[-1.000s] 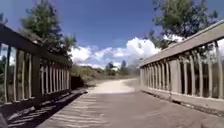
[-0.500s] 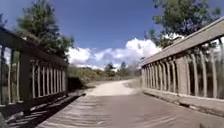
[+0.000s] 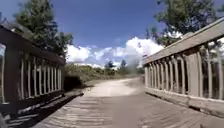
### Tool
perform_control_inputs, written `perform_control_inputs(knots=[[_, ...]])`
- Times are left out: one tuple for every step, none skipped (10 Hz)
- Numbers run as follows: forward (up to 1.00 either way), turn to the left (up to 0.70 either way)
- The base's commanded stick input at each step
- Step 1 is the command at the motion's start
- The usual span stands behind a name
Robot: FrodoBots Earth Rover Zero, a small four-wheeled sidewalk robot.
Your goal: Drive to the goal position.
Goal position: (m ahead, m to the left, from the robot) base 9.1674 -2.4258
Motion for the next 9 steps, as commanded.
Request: perform_control_inputs(knots=[[0.45,0.02],[0.45,0.02],[0.45,0.02],[0.45,0.02],[0.45,0.02],[0.45,0.02],[0.45,0.02],[0.45,0.02],[0.45,0.02]])
